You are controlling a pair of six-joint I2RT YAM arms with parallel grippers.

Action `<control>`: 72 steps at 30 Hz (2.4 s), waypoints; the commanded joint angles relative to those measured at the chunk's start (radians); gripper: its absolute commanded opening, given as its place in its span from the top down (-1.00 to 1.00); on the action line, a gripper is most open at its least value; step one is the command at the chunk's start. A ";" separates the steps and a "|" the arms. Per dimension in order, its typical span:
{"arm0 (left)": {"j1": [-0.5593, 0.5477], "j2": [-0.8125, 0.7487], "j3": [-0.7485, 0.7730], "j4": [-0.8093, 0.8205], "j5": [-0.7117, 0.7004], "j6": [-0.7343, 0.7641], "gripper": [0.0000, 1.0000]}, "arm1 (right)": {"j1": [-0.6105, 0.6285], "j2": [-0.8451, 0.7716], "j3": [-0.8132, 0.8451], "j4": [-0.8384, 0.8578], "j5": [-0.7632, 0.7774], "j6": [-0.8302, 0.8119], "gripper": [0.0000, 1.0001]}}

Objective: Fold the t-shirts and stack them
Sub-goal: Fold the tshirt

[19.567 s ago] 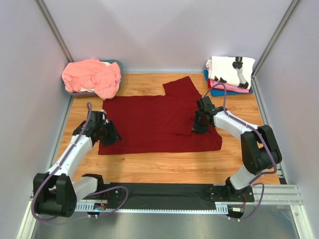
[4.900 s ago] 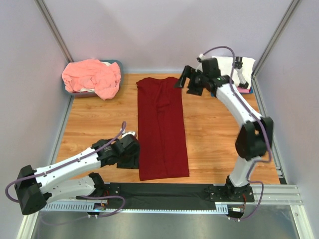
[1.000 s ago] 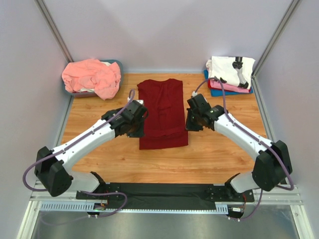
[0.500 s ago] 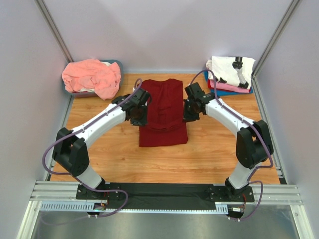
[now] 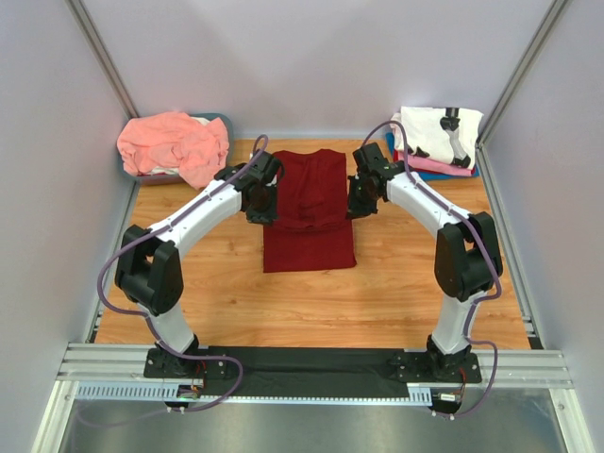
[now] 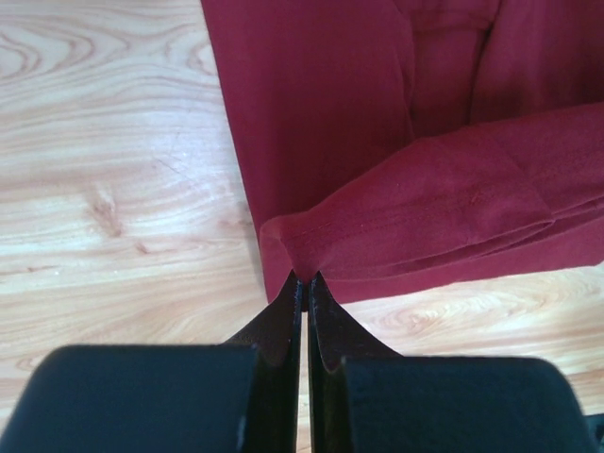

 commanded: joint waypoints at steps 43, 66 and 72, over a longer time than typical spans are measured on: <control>0.213 -0.089 -0.071 0.073 0.242 0.057 -0.15 | -0.150 -0.121 -0.255 0.220 -0.402 0.038 -0.37; 0.178 -0.321 -0.642 0.441 0.339 -0.080 -0.10 | -0.147 -0.090 -0.625 0.511 -0.470 0.107 0.53; 0.176 -0.307 -0.740 0.582 0.416 -0.124 -0.08 | -0.147 -0.075 -0.642 0.537 -0.484 0.108 0.70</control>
